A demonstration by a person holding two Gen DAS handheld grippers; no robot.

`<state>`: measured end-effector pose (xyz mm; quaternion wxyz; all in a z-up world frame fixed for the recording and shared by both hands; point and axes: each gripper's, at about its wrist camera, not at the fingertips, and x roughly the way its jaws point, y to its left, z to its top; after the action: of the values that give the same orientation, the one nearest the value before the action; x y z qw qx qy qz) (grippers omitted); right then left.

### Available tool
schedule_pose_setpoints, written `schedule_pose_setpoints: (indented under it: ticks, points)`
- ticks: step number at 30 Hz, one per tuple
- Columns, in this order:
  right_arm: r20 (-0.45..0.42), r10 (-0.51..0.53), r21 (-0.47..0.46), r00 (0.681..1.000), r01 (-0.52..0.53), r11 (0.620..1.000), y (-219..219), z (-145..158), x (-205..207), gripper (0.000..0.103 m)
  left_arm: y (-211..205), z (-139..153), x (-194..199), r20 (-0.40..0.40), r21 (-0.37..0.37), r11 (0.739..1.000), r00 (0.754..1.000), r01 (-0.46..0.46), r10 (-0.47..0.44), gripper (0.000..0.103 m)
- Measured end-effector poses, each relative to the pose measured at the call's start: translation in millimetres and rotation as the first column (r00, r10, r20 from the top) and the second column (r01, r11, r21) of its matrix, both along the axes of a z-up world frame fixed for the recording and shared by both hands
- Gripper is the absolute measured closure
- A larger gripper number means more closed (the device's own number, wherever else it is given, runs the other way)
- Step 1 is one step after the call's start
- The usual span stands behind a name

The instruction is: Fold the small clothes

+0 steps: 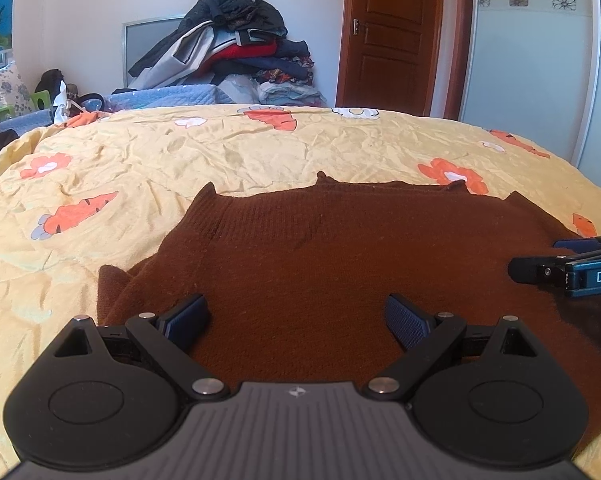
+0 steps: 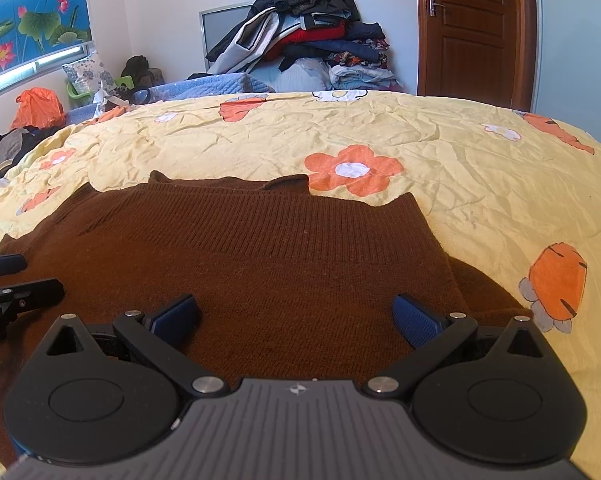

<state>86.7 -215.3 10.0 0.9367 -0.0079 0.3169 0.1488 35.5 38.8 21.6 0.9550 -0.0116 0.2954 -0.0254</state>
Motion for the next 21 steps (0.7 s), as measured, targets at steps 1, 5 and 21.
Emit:
schedule_pose_setpoints:
  ticks: [1, 5, 21]
  points:
    - [0.000, 0.000, 0.001, 1.000, 0.000, 1.000, 0.0, 0.0, 0.0, 0.000, -0.3, -0.1, -0.1, -0.001, 0.002, 1.000, 1.000, -0.001, 0.001, 0.007]
    - [0.001, -0.001, -0.001, 1.000, 0.001, 1.000, 0.1, 0.2, -1.4, 0.000, -1.7, -0.6, 0.8, -0.005, 0.011, 1.000, 1.000, -0.003, 0.003, 0.006]
    - [0.033, -0.135, 0.153, 0.990, 0.129, 0.980, -28.8, 24.6, -49.9, 0.000, 19.7, 19.0, -50.2, 0.079, -0.055, 0.989, 0.987, -0.138, 0.142, 0.005]
